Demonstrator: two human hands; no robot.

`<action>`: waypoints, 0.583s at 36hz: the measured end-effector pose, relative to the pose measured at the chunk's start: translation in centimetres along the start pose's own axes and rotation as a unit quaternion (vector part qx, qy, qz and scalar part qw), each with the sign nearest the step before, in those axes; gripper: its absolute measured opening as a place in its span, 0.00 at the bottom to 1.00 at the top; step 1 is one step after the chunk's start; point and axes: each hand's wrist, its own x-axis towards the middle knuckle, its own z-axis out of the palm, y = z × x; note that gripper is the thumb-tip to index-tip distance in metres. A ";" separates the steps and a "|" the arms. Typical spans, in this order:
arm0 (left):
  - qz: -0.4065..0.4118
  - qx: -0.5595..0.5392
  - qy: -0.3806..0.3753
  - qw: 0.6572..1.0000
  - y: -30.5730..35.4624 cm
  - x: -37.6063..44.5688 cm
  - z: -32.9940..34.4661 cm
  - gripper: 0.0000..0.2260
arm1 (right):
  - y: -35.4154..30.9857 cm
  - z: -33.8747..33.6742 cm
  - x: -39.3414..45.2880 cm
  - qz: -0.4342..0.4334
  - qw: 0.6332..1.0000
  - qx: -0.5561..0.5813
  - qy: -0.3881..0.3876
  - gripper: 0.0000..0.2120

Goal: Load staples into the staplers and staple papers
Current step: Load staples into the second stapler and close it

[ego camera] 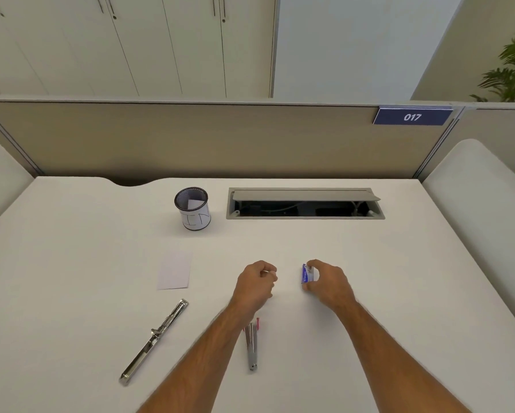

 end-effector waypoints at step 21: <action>0.092 0.039 0.025 0.995 -0.4 -1.1 0.1 0.06 | -5.7 -0.3 -3.6 0.102 0.853 0.507 -0.073 0.18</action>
